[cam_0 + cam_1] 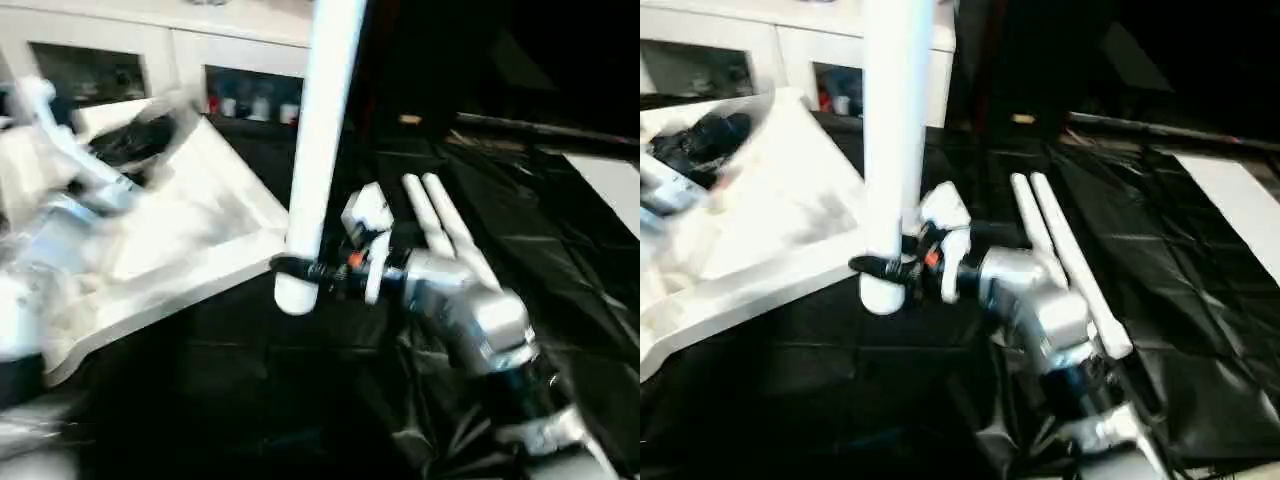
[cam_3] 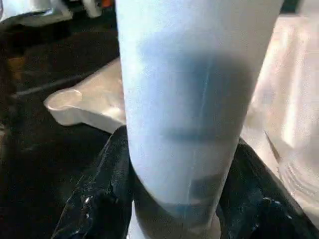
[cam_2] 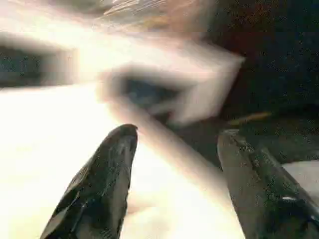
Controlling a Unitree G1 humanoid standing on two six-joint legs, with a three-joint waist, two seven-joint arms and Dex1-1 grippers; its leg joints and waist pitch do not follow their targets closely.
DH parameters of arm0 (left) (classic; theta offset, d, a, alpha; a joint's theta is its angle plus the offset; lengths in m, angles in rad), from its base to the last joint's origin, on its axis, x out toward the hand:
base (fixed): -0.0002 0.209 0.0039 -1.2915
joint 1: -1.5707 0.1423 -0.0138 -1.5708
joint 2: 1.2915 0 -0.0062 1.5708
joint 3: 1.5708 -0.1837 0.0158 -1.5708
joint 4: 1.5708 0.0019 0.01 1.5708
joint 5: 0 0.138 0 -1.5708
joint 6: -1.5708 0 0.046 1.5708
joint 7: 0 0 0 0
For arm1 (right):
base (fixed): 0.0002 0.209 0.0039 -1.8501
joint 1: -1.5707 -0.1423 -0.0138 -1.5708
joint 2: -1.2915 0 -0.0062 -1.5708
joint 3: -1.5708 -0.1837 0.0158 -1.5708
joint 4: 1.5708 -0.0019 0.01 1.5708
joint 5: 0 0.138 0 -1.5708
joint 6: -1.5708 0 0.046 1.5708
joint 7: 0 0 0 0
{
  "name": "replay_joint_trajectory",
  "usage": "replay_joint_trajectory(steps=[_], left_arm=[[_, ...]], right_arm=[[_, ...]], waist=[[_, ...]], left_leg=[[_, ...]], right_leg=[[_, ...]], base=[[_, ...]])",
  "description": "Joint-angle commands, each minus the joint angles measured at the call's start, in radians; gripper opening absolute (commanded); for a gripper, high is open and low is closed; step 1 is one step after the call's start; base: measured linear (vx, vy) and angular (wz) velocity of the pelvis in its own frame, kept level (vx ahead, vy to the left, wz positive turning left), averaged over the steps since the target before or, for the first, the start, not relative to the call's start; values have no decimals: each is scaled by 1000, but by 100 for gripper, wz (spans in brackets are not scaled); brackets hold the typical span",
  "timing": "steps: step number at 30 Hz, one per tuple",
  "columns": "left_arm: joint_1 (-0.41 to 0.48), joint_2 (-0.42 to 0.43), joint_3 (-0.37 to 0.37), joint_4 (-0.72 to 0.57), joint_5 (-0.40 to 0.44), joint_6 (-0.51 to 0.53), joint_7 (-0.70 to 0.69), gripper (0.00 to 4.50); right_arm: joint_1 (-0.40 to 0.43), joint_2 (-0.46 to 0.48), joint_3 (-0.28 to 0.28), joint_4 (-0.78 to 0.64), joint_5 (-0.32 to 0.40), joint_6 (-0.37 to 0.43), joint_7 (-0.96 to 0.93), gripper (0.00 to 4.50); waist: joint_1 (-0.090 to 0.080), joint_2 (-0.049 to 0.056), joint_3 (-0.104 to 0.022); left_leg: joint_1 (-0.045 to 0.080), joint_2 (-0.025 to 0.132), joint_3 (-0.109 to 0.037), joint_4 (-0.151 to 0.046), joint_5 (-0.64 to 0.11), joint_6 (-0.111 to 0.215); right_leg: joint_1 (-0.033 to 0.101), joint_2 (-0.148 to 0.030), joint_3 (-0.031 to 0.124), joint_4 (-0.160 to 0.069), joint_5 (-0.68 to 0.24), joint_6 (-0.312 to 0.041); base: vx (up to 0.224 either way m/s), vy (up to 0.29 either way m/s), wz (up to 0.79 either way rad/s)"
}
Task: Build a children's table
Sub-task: Pick table leg, then rotate table base
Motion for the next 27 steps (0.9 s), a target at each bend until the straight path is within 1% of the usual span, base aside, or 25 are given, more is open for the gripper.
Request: replay_joint_trajectory(steps=[1, 2, 3, 4, 5, 6, 7, 8, 9, 10, 11, 12, 13, 14, 15, 16, 17, 18, 19, 21, 22, 23, 24, 25, 27], left_arm=[[17, 62, -25, 61, 99, -69, 43, 295], [26, 86, -27, 83, 117, -79, 48, 295], [34, 109, -18, 108, 135, -85, 69, 295], [43, 135, -20, 130, 163, -94, 90, 295], [49, 157, -26, 151, 205, -101, 113, 295], [49, 157, -26, 151, 205, -101, 113, 295], [56, 176, -39, 167, 241, -109, 124, 295], [63, 194, -56, 186, 279, -116, 135, 295], [68, 211, -79, 214, 323, -126, 144, 295], [74, 225, -100, 244, 356, -130, 150, 295], [76, 227, -103, 252, 361, -129, 150, 295], [82, 227, -108, 271, 362, -130, 137, 295], [82, 226, -113, 294, 365, -139, 128, 295], [105, 235, -174, 315, 383, -148, 47, 295], [108, 235, -184, 319, 387, -149, 35, 295], [113, 237, -201, 326, 394, -150, 14, 295], [134, 244, -239, 325, 403, -134, -35, 295], [134, 244, -239, 325, 403, -134, -35, 295], [139, 246, -244, 325, 412, -134, -36, 295], [139, 247, -245, 334, 435, -140, -50, 295], [142, 250, -246, 329, 434, -132, -64, 295], [154, 258, -256, 310, 426, -116, -107, 295], [156, 259, -258, 306, 424, -112, -118, 295], [166, 266, -270, 292, 418, -99, -147, 295], [171, 275, -285, 290, 423, -105, -177, 295]], right_arm=[[-2, -5, -4, -6, -23, -23, -27, 186], [2, -6, -2, -6, -26, -27, -32, 186], [7, -5, -1, -6, -31, -31, -40, 186], [11, -6, 1, -4, -38, -36, -48, 186], [15, -6, 4, -1, -49, -46, -55, 186], [15, -6, 4, -1, -49, -46, -55, 186], [18, -6, 7, 2, -57, -53, -58, 186], [19, -5, 10, 6, -64, -61, -61, 186], [21, -3, 13, 10, -71, -70, -64, 186], [22, -2, 15, 12, -75, -76, -67, 186], [22, -2, 16, 13, -77, -78, -68, 186], [23, -2, 17, 14, -80, -82, -71, 186], [24, -1, 18, 14, -83, -85, -73, 186], [24, 0, 17, 16, -86, -90, -77, 186], [24, 1, 17, 16, -87, -91, -78, 186], [23, 2, 16, 18, -88, -93, -80, 186], [20, 3, 16, 22, -93, -99, -82, 186], [20, 3, 16, 22, -93, -99, -82, 186], [17, 3, 16, 24, -94, -102, -83, 186], [12, 4, 13, 29, -95, -108, -83, 186], [11, 4, 12, 31, -96, -111, -82, 186], [10, 3, 10, 33, -97, -114, -81, 186], [10, 3, 10, 34, -97, -115, -81, 186], [10, 3, 11, 36, -98, -118, -80, 186], [9, 2, 11, 38, -97, -121, -80, 186]], waist=[[3, 45, -69], [2, 46, -68], [5, 50, -68], [6, 50, -67], [11, 51, -66], [12, 50, -65], [14, 52, -65], [16, 55, -60], [17, 55, -60], [18, 54, -58], [17, 54, -57], [17, 54, -57], [18, 55, -56], [19, 54, -56], [19, 54, -56], [19, 57, -55], [19, 57, -55], [20, 59, -56], [18, 58, -53], [18, 53, -52], [19, 55, -52], [18, 55, -51], [18, 54, -51], [17, 54, -51], [17, 55, -51]], left_leg=[[16, 35, -22, -86, -210, -83], [21, 34, -19, -82, -191, -79], [20, 35, -18, -83, -191, -81], [25, 34, -14, -81, -198, -80], [27, 36, -13, -82, -210, -79], [27, 36, -13, -82, -210, -77], [28, 36, -13, -83, -216, -79], [30, 37, -13, -86, -251, -84], [28, 37, -14, -87, -263, -85], [29, 37, -15, -89, -286, -85], [28, 37, -16, -90, -297, -84], [28, 38, -19, -92, -312, -87], [30, 38, -19, -92, -320, -88], [31, 38, -20, -92, -334, -88], [31, 39, -20, -93, -337, -88], [33, 40, -21, -94, -353, -90], [33, 40, -22, -95, -365, -91], [31, 42, -24, -95, -369, -93], [34, 41, -22, -95, -384, -91], [33, 41, -23, -96, -396, -88], [33, 40, -24, -96, -395, -88], [33, 41, -25, -97, -398, -88], [35, 41, -25, -97, -398, -87], [34, 41, -25, -96, -398, -87], [34, 42, -24, -97, -394, -86]], right_leg=[[46, -68, 46, -67, -227, -39], [41, -65, 45, -60, -137, -91], [43, -66, 44, -56, -119, -105], [39, -67, 45, -55, -101, -128], [38, -68, 45, -54, -98, -139], [38, -69, 45, -55, -97, -144], [38, -70, 46, -55, -100, -149], [35, -70, 46, -58, -137, -149], [37, -72, 46, -60, -154, -146], [35, -75, 47, -65, -194, -134], [35, -75, 48, -67, -214, -127], [36, -79, 49, -68, -243, -124], [33, -79, 49, -71, -255, -125], [30, -83, 51, -75, -280, -128], [30, -83, 51, -75, -285, -130], [26, -83, 51, -76, -293, -134], [26, -83, 51, -76, -295, -137], [27, -84, 51, -73, -288, -141], [24, -81, 51, -75, -290, -146], [27, -83, 51, -77, -320, -143], [27, -85, 51, -78, -327, -142], [26, -87, 52, -80, -346, -140], [26, -87, 52, -81, -351, -141], [25, -86, 52, -79, -348, -144], [24, -86, 53, -78, -335, -149]], base=[[0, 0, 0], [0, 0, 0], [0, 0, 0], [0, 0, 0], [0, 0, 0], [0, 0, 0], [0, 0, 0], [0, 0, 0], [0, 0, 0], [0, 0, 0], [0, 0, 0], [0, 0, 0], [0, 0, 0], [0, 0, 0], [0, 0, 0], [0, 0, 0], [0, 0, 0], [0, 0, 0], [0, 0, 0], [0, 0, 0], [0, 0, 0], [0, 0, 0], [0, 0, 0], [0, 0, 0], [0, 0, 0]])
